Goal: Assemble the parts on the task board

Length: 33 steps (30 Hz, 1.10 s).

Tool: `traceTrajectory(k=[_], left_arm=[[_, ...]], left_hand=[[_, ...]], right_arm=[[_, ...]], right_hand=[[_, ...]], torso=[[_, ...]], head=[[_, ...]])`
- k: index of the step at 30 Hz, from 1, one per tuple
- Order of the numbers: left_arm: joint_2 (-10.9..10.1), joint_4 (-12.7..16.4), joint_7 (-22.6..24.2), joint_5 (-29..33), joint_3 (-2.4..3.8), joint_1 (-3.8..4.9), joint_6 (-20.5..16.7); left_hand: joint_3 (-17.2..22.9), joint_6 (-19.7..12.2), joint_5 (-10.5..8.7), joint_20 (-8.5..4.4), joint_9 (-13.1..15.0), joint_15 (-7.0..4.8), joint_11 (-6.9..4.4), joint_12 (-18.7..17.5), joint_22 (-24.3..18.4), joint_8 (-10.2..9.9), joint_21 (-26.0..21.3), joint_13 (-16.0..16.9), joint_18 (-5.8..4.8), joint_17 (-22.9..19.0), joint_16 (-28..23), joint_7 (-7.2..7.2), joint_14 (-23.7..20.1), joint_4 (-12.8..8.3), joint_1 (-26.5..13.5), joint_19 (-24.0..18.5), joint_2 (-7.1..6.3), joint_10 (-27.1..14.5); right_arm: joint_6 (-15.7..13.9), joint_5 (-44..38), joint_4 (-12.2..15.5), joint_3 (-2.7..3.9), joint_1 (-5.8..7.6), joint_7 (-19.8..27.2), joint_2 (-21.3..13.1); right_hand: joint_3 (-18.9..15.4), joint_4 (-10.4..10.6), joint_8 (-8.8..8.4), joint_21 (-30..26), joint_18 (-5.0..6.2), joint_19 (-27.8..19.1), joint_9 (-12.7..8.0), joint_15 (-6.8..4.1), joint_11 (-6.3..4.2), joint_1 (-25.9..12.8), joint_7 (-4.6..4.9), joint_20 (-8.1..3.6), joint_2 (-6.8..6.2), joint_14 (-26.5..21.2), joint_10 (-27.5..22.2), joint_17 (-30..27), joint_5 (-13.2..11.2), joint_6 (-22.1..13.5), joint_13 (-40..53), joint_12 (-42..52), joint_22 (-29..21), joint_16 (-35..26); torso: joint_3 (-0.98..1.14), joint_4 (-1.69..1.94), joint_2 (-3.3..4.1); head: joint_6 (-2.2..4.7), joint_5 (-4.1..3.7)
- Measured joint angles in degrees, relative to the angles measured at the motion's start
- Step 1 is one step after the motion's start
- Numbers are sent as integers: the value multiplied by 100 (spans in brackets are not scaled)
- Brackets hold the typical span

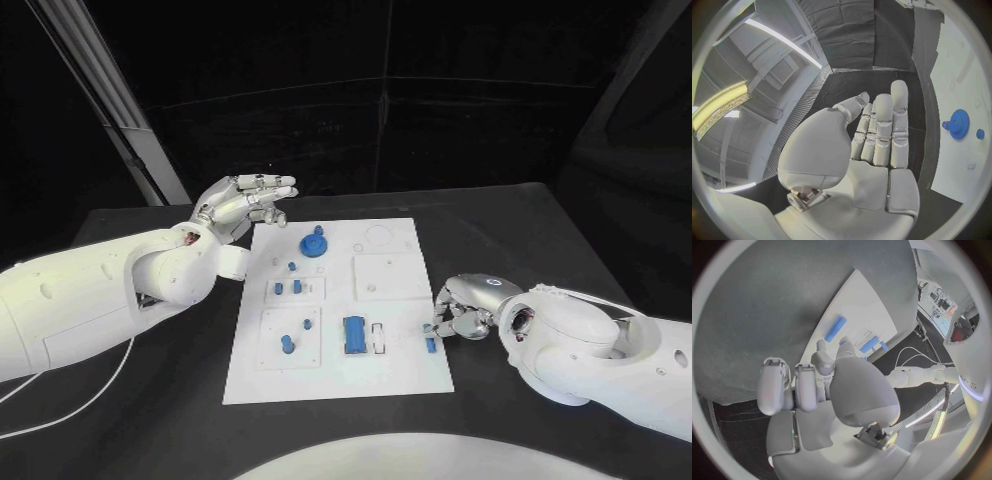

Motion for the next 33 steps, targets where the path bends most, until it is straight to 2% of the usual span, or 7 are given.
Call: traceTrajectory(k=[2,11,19,23,24,25,33], left_arm=[[-3,-2,-1,0,-1,0,0],[-15,-12,-4,0,-6,-1,1],[-20,-18,-9,0,-12,-1,3],[-21,-21,-12,0,-16,-1,5],[-22,-22,-14,0,-21,-1,6],[-23,-23,-15,0,-26,-1,7],[-35,-31,-27,0,-78,-3,13]], left_hand=[[0,0,0,0,0,0,0,0,0,0,0,0,0,0,0,0,0,0,0,0,0,0],[0,0,0,0,0,0,0,0,0,0,0,0,0,1,0,0,0,0,0,0,0,0],[0,0,0,0,0,0,0,0,1,0,0,1,0,1,0,0,0,0,0,0,0,0],[0,0,0,0,0,0,0,0,1,0,0,1,0,1,0,0,0,0,0,0,0,0],[0,0,0,0,0,0,0,0,1,0,0,1,0,1,0,0,0,0,0,0,0,0],[0,0,0,0,0,0,0,0,1,0,0,1,0,1,0,0,0,0,0,0,0,0],[0,0,0,0,0,0,0,0,1,0,0,1,0,1,0,0,0,0,0,0,0,0]], right_arm=[[50,-14,-44,0,0,-12,80],[244,3,-195,-2,-3,-26,297],[488,-87,-346,31,31,-27,457],[565,-178,-385,39,40,-30,545],[591,-216,-396,42,40,-32,575],[608,-246,-402,42,40,-34,598],[737,-503,-400,47,22,-38,701]], right_hand=[[0,0,0,0,0,0,0,0,0,0,-21,0,0,0,0,0,0,20,0,0,0,0],[-16,46,1,0,0,0,29,0,0,0,-5,0,0,0,0,-1,-67,40,1,0,0,0],[-20,50,33,-12,0,0,113,0,0,2,-33,0,-2,0,0,-1,-132,115,-13,-36,-15,-22],[-20,50,30,-22,0,0,116,0,-11,86,-29,0,-86,0,-11,-1,-152,139,-13,-57,-23,-22],[-4,33,28,-22,0,0,253,0,-21,115,-23,0,-108,0,-21,-1,-182,145,-13,-57,-23,-21],[12,18,25,-22,0,0,286,0,-20,167,-21,0,-112,0,-21,-1,-205,148,-13,-57,-30,-22],[6,-59,15,-22,0,0,299,0,-20,281,-21,0,-172,0,-21,-2,-235,167,-20,-78,-32,-43]], torso=[[0,0,2],[1,5,5],[-2,6,1],[-1,7,-2],[0,10,-3],[1,12,-3],[1,14,-12]], head=[[-12,-1],[-57,8],[-94,19],[-101,20],[-102,14],[-103,13],[-114,16]])
